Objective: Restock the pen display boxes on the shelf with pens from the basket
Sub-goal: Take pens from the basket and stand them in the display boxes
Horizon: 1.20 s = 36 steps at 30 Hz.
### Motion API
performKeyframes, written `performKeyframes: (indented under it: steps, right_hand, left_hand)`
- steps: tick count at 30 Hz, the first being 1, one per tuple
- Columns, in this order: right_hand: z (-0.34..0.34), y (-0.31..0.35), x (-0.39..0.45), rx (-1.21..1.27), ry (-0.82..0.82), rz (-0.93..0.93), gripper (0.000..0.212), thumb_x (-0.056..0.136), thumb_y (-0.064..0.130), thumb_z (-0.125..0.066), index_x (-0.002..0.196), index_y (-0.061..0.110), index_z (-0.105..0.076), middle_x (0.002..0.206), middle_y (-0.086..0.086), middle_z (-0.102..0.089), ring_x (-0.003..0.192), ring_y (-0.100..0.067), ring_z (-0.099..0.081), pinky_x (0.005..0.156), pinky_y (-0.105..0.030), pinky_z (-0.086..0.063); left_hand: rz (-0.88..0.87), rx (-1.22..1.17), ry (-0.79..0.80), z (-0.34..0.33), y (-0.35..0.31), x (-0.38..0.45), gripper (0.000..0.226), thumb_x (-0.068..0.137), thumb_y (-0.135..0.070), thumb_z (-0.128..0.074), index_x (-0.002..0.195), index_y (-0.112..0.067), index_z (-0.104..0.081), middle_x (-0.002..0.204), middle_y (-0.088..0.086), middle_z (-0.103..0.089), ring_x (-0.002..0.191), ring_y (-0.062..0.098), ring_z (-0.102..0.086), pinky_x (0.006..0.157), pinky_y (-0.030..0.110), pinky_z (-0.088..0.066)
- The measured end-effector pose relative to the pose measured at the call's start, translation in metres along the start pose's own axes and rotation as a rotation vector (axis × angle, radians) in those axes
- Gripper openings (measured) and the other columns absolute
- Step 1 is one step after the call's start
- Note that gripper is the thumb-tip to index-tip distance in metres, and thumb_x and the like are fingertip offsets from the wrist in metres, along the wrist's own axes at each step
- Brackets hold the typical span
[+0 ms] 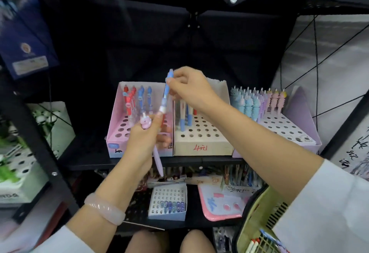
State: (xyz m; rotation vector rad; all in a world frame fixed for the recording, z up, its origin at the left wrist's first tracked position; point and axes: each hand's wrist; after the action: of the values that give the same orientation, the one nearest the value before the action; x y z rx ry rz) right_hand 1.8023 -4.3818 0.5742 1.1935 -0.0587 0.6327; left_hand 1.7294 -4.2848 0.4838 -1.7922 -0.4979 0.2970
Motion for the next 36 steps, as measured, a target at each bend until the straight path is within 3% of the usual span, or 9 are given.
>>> performKeyframes:
  steps: [4, 7, 13, 17, 19, 22, 27, 31, 36]
  right_hand:
    - [-0.024, 0.005, 0.029, -0.116, -0.148, 0.082, 0.016, 0.092, 0.018, -0.057, 0.105, 0.008, -0.057, 0.09, -0.009, -0.068, 0.085, -0.019, -0.066, 0.081, -0.033, -0.054]
    - [-0.04, -0.003, 0.044, -0.272, -0.153, 0.085, 0.018, 0.093, 0.017, -0.056, 0.106, 0.005, -0.056, 0.088, -0.009, -0.066, 0.076, -0.015, -0.061, 0.067, -0.024, -0.05]
    - [-0.068, -0.021, 0.052, -0.492, -0.004, 0.038, 0.012, 0.093, 0.01, -0.049, 0.101, 0.003, -0.055, 0.085, -0.012, -0.06, 0.069, -0.022, -0.056, 0.063, -0.035, -0.048]
    - [-0.074, -0.036, 0.051, -0.561, -0.013, -0.017, 0.015, 0.095, 0.008, -0.046, 0.106, 0.001, -0.053, 0.071, -0.001, -0.052, 0.056, -0.01, -0.046, 0.047, -0.022, -0.033]
    - [-0.076, -0.038, 0.053, -0.554, 0.005, -0.06, 0.018, 0.095, 0.008, -0.044, 0.108, 0.001, -0.054, 0.069, 0.001, -0.052, 0.059, -0.011, -0.048, 0.049, -0.022, -0.034]
    - [-0.082, -0.039, 0.052, -0.593, 0.051, -0.09, 0.023, 0.096, 0.011, -0.041, 0.111, 0.001, -0.055, 0.098, -0.014, -0.063, 0.085, -0.026, -0.059, 0.065, -0.028, -0.042]
    - [-0.08, -0.035, 0.037, -0.473, 0.02, -0.078, 0.03, 0.096, 0.019, -0.048, 0.12, 0.002, -0.048, 0.087, -0.01, -0.06, 0.074, -0.022, -0.057, 0.062, -0.03, -0.046]
    - [-0.074, -0.021, 0.005, -0.187, 0.198, -0.051, 0.032, 0.094, 0.037, -0.05, 0.099, 0.009, -0.065, 0.081, -0.003, -0.065, 0.08, -0.02, -0.063, 0.081, -0.036, -0.053]
    - [-0.05, -0.02, -0.03, -0.093, 0.302, -0.07, 0.027, 0.093, 0.035, -0.054, 0.088, 0.011, -0.066, 0.085, -0.007, -0.065, 0.079, -0.016, -0.059, 0.076, -0.033, -0.051]
  left_hand:
    - [0.068, 0.037, -0.047, 0.039, -0.005, 0.006, 0.016, 0.091, -0.025, -0.058, 0.087, -0.011, -0.056, 0.061, 0.002, -0.05, 0.035, 0.006, -0.036, 0.035, 0.017, -0.029]
    - [0.168, -0.064, 0.027, 0.058, -0.015, 0.006, 0.013, 0.095, -0.012, -0.044, 0.082, -0.012, -0.046, 0.066, 0.005, -0.044, 0.036, 0.008, -0.033, 0.036, 0.018, -0.026]
    - [0.185, -0.174, 0.066, 0.072, -0.026, 0.007, 0.012, 0.095, -0.009, -0.034, 0.092, -0.009, -0.046, 0.073, 0.01, -0.05, 0.053, 0.015, -0.037, 0.04, 0.019, -0.035]
    - [0.105, -0.114, 0.056, 0.079, -0.021, 0.006, 0.012, 0.098, -0.014, -0.041, 0.094, -0.01, -0.052, 0.077, 0.007, -0.063, 0.048, 0.011, -0.048, 0.043, 0.02, -0.043]
    - [0.07, -0.094, 0.073, 0.083, -0.018, 0.004, 0.013, 0.098, -0.017, -0.044, 0.097, -0.014, -0.056, 0.071, 0.002, -0.066, 0.046, 0.009, -0.047, 0.043, 0.02, -0.042]
    - [0.07, -0.113, 0.079, 0.084, -0.019, 0.001, 0.017, 0.099, -0.016, -0.041, 0.097, -0.013, -0.058, 0.065, 0.002, -0.062, 0.043, 0.008, -0.041, 0.039, 0.018, -0.037]
    - [0.065, -0.155, 0.078, 0.081, -0.021, 0.0, 0.025, 0.095, -0.003, -0.035, 0.1, -0.014, -0.056, 0.076, 0.01, -0.063, 0.047, 0.009, -0.046, 0.044, 0.019, -0.041]
    - [-0.026, -0.13, 0.08, 0.07, -0.016, 0.0, 0.02, 0.097, -0.005, -0.04, 0.108, -0.014, -0.054, 0.078, 0.006, -0.066, 0.053, 0.007, -0.051, 0.047, 0.019, -0.044]
    - [-0.056, -0.077, 0.121, 0.043, -0.009, 0.001, 0.02, 0.097, -0.014, -0.045, 0.116, -0.019, -0.051, 0.074, -0.001, -0.071, 0.065, 0.013, -0.065, 0.055, 0.022, -0.051]
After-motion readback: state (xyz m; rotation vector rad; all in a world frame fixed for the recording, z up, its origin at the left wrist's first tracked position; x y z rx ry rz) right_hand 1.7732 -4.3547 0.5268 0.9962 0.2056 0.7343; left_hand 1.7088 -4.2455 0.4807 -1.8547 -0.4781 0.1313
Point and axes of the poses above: each hand's wrist, its own x-axis towards the middle knuckle, its own z-axis out of the back of the hand, y = z × x
